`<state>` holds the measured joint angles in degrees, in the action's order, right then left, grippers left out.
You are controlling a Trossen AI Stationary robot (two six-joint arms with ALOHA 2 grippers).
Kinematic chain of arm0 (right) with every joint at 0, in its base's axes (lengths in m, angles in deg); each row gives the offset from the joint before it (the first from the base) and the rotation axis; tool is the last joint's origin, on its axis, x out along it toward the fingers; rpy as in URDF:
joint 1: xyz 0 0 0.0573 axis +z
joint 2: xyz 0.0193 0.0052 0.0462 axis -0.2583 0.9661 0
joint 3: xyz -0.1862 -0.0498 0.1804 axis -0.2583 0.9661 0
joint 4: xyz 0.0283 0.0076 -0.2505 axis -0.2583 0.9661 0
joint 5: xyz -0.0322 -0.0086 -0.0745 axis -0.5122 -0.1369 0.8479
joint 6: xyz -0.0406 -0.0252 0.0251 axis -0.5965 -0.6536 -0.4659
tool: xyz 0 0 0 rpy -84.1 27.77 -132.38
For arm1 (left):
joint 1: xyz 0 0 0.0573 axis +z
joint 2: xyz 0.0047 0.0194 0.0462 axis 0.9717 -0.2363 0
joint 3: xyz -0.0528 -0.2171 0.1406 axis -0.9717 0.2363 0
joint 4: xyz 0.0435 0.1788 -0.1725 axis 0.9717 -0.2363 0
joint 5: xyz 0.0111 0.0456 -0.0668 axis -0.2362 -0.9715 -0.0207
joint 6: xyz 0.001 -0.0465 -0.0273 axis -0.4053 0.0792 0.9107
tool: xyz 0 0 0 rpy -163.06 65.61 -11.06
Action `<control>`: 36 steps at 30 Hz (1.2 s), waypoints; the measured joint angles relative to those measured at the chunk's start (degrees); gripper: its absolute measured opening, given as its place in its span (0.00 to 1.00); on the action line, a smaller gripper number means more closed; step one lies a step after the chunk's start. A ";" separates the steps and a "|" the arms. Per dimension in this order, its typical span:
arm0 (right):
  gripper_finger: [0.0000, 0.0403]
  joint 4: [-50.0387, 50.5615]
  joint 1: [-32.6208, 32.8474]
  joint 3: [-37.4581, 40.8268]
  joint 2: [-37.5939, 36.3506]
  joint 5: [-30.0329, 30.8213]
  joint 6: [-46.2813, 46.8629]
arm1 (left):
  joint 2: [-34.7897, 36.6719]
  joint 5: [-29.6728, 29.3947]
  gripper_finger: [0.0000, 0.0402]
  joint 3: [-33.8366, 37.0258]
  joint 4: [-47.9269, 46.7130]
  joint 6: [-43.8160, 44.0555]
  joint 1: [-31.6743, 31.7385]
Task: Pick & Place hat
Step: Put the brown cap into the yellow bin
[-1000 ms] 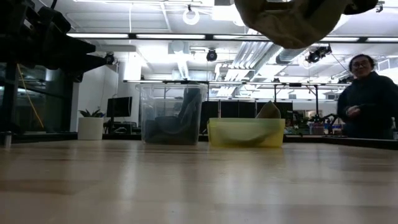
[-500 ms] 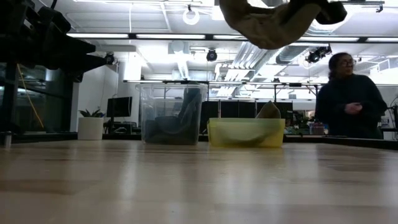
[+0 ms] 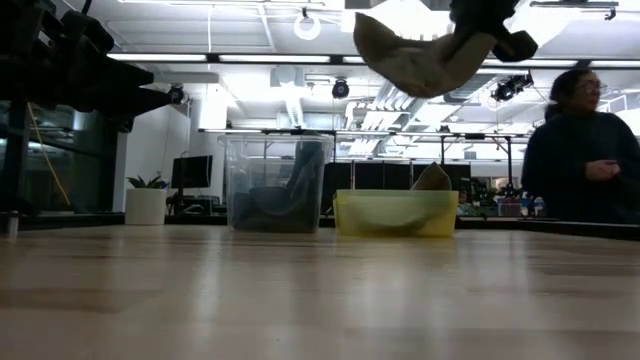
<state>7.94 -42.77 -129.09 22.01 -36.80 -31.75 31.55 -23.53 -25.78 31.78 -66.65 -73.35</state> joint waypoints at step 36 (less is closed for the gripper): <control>0.02 -4.23 -22.70 0.00 29.70 -19.26 -17.95 | 0.01 0.00 0.52 0.00 0.00 0.01 0.00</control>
<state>3.70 -65.47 -129.09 51.71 -56.07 -49.69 31.55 -23.53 -25.78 31.78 -66.64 -73.35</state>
